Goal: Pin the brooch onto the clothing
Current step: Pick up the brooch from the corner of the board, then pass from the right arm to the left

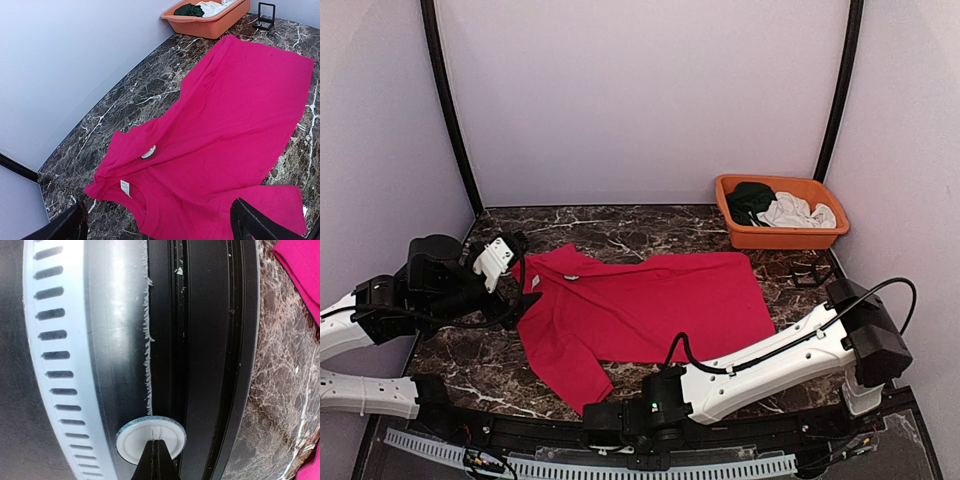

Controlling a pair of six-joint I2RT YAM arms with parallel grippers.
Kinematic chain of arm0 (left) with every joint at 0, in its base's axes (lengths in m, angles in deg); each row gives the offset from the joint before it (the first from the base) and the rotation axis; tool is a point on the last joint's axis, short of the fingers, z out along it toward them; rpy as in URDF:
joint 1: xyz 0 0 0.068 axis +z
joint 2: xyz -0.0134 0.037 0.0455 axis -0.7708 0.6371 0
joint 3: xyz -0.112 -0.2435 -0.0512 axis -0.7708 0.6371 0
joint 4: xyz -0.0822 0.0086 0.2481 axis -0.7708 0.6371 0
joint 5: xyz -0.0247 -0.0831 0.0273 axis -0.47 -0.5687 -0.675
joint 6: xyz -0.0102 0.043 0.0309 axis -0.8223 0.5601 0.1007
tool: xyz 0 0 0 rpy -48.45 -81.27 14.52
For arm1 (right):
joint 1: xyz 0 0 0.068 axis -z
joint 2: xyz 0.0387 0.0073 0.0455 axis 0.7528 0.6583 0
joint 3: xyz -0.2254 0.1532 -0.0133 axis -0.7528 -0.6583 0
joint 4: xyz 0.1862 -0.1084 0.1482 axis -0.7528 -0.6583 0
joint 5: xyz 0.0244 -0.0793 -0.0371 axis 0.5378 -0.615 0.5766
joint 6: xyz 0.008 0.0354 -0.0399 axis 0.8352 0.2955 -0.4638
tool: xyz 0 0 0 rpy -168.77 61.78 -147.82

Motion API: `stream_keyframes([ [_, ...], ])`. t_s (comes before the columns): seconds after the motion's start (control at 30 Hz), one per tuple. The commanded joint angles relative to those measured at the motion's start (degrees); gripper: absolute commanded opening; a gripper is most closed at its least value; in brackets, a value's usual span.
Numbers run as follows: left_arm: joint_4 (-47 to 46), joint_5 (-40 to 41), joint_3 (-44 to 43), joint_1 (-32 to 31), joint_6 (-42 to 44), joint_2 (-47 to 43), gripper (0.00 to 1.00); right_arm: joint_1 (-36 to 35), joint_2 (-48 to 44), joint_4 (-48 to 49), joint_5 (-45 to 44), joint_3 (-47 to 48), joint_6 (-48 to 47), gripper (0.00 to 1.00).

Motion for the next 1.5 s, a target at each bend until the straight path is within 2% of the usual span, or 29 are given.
stream_keyframes([
  [0.0,-1.10,0.55,1.17,-0.04,0.22,0.11,0.99,-0.14,1.32,-1.86,-2.79,-0.09,-0.29,0.00],
  [0.43,-1.22,-0.03,1.10,-0.09,0.10,-0.15,0.99,3.98,-5.84,-1.94,-12.22,-1.47,1.45,0.00],
  [0.63,-1.91,-4.66,0.00,-0.09,0.70,1.78,0.99,11.12,-11.03,-0.74,-18.05,-2.92,1.15,0.00],
  [0.8,-6.11,-9.80,-3.93,-0.05,-2.63,9.39,0.99,17.40,-17.60,3.50,-22.97,-2.58,0.06,0.00],
  [0.93,-13.24,-19.55,-7.97,0.53,-6.76,17.79,0.99,19.99,-24.10,15.62,-23.55,-7.12,-9.63,0.00],
  [1.03,-17.47,-32.38,-11.25,4.78,-11.70,25.19,0.99,22.02,-28.62,23.94,-23.33,-11.84,-16.09,0.00],
  [1.07,-20.57,-35.12,-12.00,5.89,-15.91,26.41,0.99,22.39,-29.85,26.30,-23.68,-13.07,-18.07,0.00],
  [1.1,-23.05,-41.46,-12.09,8.24,-19.89,28.80,0.99,22.67,-30.80,27.85,-23.82,-13.97,-19.77,0.00],
  [1.13,-28.19,-46.98,-12.10,9.24,-21.81,29.97,0.99,22.89,-31.63,29.13,-23.57,-14.78,-21.45,0.00],
  [1.2,-34.41,-52.89,-12.62,11.42,-26.65,33.14,0.99,23.08,-32.70,30.60,-24.59,-15.79,-23.89,0.00],
  [1.47,-43.01,-65.46,-17.53,12.22,-37.72,44.03,0.99,23.38,-34.79,31.49,-26.28,-18.44,-28.15,0.00],
])
